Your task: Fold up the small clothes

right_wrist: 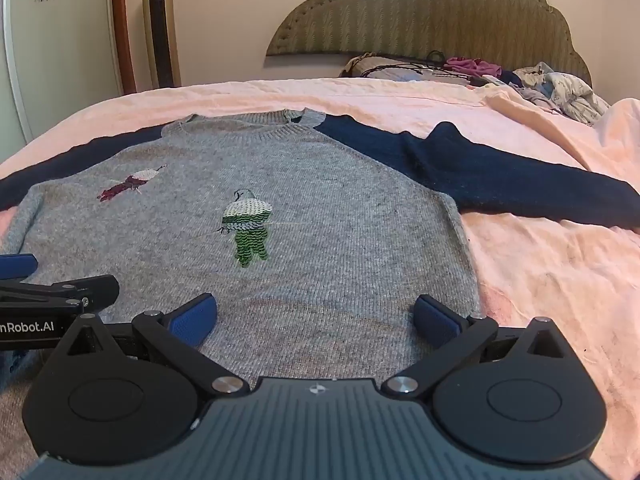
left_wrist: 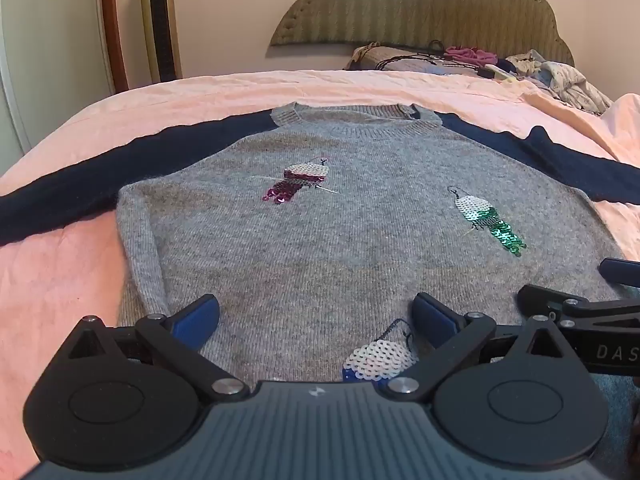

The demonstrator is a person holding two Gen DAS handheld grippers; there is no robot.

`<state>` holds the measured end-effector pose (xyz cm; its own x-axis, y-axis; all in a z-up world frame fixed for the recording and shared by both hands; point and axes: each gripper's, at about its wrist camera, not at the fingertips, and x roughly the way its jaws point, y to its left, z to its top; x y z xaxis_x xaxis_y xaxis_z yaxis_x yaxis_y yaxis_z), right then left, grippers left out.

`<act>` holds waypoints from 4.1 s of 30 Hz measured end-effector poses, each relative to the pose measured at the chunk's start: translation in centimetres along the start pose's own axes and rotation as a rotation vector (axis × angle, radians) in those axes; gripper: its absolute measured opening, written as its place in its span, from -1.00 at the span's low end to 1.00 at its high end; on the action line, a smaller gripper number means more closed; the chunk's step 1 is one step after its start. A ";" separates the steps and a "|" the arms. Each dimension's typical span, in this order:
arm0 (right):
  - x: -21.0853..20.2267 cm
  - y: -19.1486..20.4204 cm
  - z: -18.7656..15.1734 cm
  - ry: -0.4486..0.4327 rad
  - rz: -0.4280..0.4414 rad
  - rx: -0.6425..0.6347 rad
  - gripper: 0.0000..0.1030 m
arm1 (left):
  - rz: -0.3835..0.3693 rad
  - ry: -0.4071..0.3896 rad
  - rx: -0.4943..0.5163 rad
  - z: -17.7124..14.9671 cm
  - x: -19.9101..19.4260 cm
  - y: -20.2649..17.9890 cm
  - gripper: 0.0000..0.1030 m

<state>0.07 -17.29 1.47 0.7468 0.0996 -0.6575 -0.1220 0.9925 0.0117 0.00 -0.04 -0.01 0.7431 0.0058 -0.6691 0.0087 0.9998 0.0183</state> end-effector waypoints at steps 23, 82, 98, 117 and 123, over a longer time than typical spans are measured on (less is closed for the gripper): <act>-0.2 0.1 -0.2 0.001 0.014 -0.025 1.00 | -0.008 0.000 -0.009 0.0 0.0 0.1 1.00; -0.2 0.1 -0.1 0.002 0.018 -0.023 1.00 | -0.008 -0.001 -0.009 0.0 0.0 0.1 1.00; -5.3 -3.1 -3.7 0.015 0.117 -0.142 1.00 | -0.009 -0.002 -0.010 0.0 -0.1 0.0 1.00; -0.1 -41.6 0.6 -0.228 0.068 1.154 0.66 | -0.007 -0.001 -0.008 0.0 -0.1 0.1 1.00; 2.5 -40.9 2.9 -0.158 0.008 1.027 -0.72 | -0.008 -0.001 -0.009 0.0 -0.1 0.1 1.00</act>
<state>8.83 -57.46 1.47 0.8345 0.0412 -0.5494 0.4331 0.5674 0.7004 -0.08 0.03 0.12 0.7439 -0.0023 -0.6683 0.0089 0.9999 0.0066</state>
